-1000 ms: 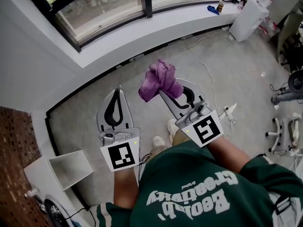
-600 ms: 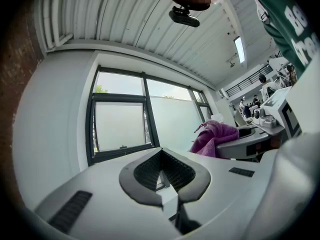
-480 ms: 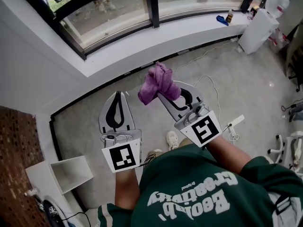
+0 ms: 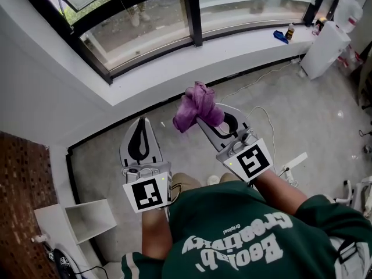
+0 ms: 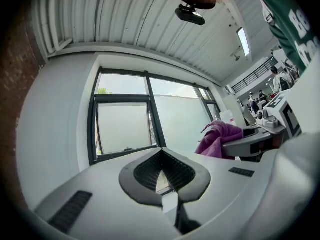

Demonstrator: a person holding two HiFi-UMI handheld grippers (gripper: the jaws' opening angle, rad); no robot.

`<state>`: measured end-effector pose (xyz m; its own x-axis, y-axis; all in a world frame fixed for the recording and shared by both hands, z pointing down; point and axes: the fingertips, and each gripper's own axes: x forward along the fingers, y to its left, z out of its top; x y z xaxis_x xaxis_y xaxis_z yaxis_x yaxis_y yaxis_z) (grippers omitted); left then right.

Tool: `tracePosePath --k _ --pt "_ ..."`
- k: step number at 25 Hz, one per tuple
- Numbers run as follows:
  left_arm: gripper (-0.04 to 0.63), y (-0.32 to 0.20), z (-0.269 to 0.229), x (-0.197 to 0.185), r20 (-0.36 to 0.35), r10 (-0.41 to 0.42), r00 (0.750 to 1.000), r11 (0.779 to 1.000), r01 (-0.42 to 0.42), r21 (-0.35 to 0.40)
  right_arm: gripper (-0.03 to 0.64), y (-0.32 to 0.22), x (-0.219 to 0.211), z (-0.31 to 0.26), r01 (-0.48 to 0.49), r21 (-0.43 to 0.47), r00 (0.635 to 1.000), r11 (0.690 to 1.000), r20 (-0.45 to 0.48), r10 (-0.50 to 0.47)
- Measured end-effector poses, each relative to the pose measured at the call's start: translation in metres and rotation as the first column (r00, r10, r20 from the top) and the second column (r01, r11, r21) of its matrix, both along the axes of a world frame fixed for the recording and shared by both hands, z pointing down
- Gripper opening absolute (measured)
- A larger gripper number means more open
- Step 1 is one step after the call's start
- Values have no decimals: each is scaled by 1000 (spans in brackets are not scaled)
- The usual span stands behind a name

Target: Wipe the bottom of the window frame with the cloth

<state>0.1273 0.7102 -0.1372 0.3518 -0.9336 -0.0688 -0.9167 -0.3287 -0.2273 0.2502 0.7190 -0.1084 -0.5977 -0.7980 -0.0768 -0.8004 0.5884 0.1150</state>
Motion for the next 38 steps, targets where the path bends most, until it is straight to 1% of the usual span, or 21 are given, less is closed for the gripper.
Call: tracePosePath --k 5,10,12,17,20,23,26,28,30,33,36,38 --pt "8 -42 0 -9 8 2 1000 1000 -2 4 106 -38 -11 4 6 1 1000 1000 6 -6" --pt "8 -61 18 -5 7 11 1000 1000 -11 21 106 -52 -11 30 12 9 1000 1000 3 -12" --pt "8 -88 23 -11 3 19 1000 1000 -19 16 106 -77 -16 36 4 -1 1000 1000 0 -4" --pt "8 -211 42 -46 -3 54 999 998 -54 -10 106 -194 -48 52 -41 -33 999 999 -13 41" --pt "8 -296 47 -69 8 81 997 997 -81 16 106 -268 -72 58 -73 -24 997 997 -10 73" --pt "8 -390 37 -90 30 116 993 992 -117 37 106 -350 -100 57 -105 -31 994 994 -14 104" --pt "8 -477 22 -111 39 174 984 984 -175 34 106 -434 -131 47 -124 -45 992 991 -36 122" --pt "8 -527 16 -128 57 193 979 981 -195 23 106 -484 -148 37 -148 -41 988 988 -44 146" --pt "8 -569 10 -140 60 216 974 976 -218 18 106 -523 -155 25 -179 -37 983 983 -32 178" --pt "8 -618 6 -154 70 236 969 971 -237 18 106 -566 -166 20 -198 -41 979 979 -51 196" --pt "8 -653 4 -168 58 229 972 973 -230 10 106 -598 -177 17 -208 -52 978 977 -40 206" --pt "8 -668 3 -172 48 230 972 973 -231 6 106 -612 -183 16 -206 -58 978 977 -43 204"
